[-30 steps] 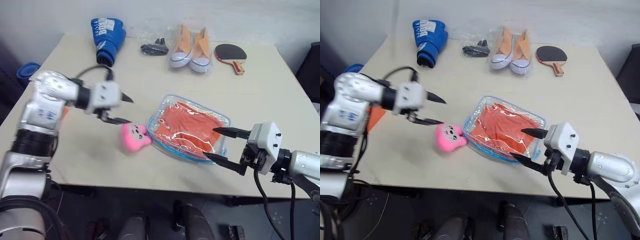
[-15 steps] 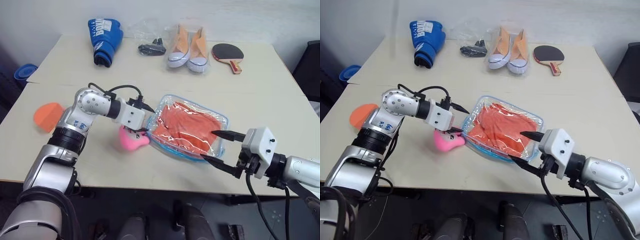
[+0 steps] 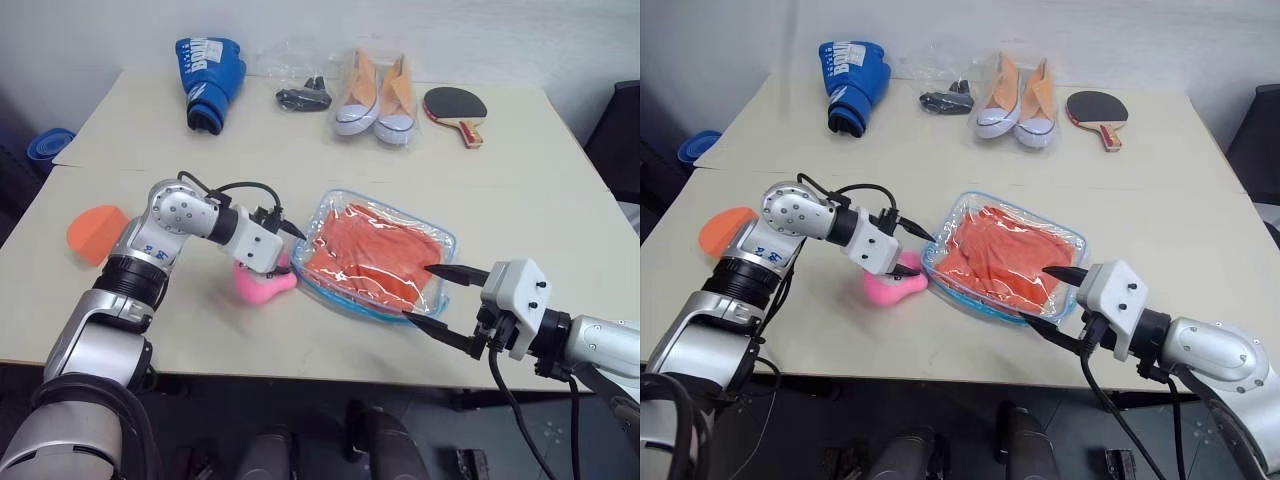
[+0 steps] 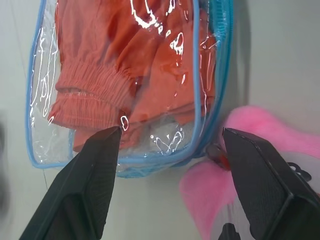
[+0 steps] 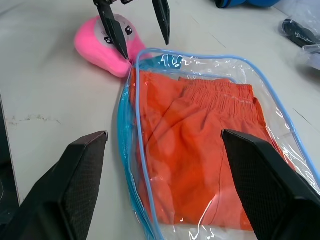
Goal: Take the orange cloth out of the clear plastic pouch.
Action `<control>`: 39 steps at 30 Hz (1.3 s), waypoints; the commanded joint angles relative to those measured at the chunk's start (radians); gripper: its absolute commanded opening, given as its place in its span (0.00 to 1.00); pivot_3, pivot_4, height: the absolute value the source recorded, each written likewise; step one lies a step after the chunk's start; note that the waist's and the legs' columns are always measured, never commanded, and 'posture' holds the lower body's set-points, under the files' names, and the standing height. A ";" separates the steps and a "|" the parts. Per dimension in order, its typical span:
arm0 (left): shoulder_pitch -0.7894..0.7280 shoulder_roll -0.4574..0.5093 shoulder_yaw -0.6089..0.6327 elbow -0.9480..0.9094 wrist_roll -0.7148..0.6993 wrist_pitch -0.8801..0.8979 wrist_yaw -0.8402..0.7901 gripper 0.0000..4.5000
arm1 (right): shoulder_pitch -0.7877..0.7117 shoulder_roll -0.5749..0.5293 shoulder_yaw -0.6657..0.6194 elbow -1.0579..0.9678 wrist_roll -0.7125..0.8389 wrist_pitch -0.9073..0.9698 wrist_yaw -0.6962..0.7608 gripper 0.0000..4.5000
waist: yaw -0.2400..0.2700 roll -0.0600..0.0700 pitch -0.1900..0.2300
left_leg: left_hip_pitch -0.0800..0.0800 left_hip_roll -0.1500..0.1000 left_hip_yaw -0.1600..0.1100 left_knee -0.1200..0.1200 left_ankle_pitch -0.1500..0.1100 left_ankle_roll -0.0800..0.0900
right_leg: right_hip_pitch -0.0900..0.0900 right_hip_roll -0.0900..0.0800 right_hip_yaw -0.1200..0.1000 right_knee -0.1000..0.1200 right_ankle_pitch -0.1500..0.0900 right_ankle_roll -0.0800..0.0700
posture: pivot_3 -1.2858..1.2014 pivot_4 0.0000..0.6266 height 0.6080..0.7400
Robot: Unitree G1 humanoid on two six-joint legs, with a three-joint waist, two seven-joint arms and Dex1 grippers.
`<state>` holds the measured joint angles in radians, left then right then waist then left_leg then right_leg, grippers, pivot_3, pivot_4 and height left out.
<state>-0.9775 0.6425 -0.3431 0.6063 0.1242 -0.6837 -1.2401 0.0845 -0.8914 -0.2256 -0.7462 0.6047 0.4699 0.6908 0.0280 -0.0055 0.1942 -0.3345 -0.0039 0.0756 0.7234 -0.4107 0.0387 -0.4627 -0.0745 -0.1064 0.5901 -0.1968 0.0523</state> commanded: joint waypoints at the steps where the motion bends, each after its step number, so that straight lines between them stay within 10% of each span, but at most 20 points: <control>1: -0.013 -0.013 0.000 0.005 0.014 -0.025 0.026 0.76 | -0.013 0.011 -0.017 -0.031 0.001 -0.008 0.006 0.84 | 0.000 0.000 0.000 | 0.000 0.000 0.000 0.000 0.000 0.000 | 0.000 0.000 0.000 0.000 0.000 0.000 | 0.52 0.24 1.00; 6: -0.022 -0.047 0.004 0.025 0.022 -0.030 0.059 0.72 | -0.016 0.010 -0.021 -0.031 0.002 -0.005 0.008 0.84 | 0.000 0.000 0.000 | 0.000 0.000 0.000 0.000 0.000 0.000 | 0.000 0.000 0.000 0.000 0.000 0.000 | 0.52 0.24 1.00; 17: -0.020 -0.039 0.006 0.043 -0.019 -0.004 -0.002 0.00 | -0.016 0.014 -0.030 -0.030 0.001 0.000 0.006 0.84 | 0.000 0.000 0.000 | 0.000 0.000 0.000 0.000 0.000 0.000 | 0.000 0.000 0.000 0.000 0.000 0.000 | 0.52 0.24 1.00; 28: 0.044 -0.078 0.048 -0.204 -0.219 0.554 -0.134 0.00 | -0.019 0.010 -0.040 -0.046 -0.002 0.006 0.019 0.84 | 0.002 0.000 0.000 | -0.001 0.000 -0.002 0.001 0.000 0.000 | 0.001 0.001 0.000 0.000 0.000 0.000 | 0.52 0.24 1.00; 39: 0.091 -0.200 0.078 -0.396 -0.246 1.109 0.075 0.00 | -0.001 0.025 0.083 -0.135 -0.038 0.114 -0.090 0.84 | 0.000 0.000 0.000 | -0.001 0.000 -0.003 0.002 0.000 0.000 | 0.001 0.000 0.002 0.000 0.000 0.000 | 0.52 0.24 1.00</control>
<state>-0.8901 0.4679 -0.2886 0.2779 -0.0948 0.3481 -1.2196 0.0766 -0.8840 -0.1799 -0.8613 0.6122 0.5706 0.6434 0.0281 -0.0055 0.1941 -0.3350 -0.0042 0.0725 0.7249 -0.4106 0.0390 -0.4616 -0.0742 -0.1045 0.5906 -0.1967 0.0525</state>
